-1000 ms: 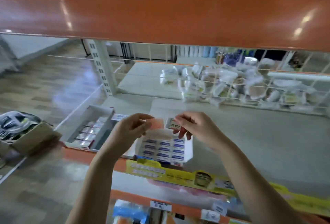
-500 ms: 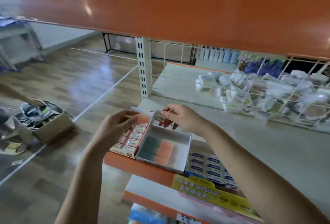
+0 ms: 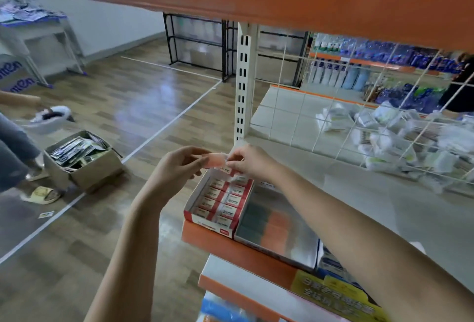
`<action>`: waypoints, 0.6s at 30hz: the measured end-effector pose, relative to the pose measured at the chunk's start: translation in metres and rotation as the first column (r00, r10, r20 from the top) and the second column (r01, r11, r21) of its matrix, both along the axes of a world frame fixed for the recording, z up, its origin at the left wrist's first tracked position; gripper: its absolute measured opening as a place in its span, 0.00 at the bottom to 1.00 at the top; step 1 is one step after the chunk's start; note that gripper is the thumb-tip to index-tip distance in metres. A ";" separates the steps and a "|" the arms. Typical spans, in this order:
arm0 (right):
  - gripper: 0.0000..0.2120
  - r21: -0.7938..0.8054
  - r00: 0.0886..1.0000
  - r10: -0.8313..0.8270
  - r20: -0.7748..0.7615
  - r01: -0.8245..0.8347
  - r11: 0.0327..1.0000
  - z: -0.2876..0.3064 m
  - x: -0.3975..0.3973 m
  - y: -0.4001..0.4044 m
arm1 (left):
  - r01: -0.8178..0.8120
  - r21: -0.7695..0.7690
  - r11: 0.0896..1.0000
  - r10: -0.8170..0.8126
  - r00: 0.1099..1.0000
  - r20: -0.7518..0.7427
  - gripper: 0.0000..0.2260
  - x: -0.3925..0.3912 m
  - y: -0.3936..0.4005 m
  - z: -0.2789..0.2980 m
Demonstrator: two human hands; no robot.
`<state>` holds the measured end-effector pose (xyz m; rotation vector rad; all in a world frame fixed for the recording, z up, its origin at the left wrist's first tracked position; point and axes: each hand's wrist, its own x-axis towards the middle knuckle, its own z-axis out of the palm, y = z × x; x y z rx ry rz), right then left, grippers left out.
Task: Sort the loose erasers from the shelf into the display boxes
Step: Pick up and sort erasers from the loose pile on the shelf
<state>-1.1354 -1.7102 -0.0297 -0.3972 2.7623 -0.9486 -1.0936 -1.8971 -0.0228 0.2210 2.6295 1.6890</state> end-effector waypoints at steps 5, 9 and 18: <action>0.08 0.145 0.996 0.022 -0.087 -0.009 0.989 -0.010 -0.003 -0.006 | 0.029 0.035 0.999 -0.029 0.999 0.013 0.05 -0.008 0.001 -0.006; 0.09 0.227 0.992 0.036 -0.120 -0.008 0.974 -0.011 -0.001 -0.007 | 0.026 0.051 0.998 -0.027 0.999 0.020 0.06 -0.015 0.003 -0.011; 0.11 0.349 0.989 0.056 -0.134 -0.006 0.937 -0.017 -0.007 -0.015 | 0.020 0.055 0.998 -0.022 0.999 0.036 0.07 -0.021 0.004 -0.018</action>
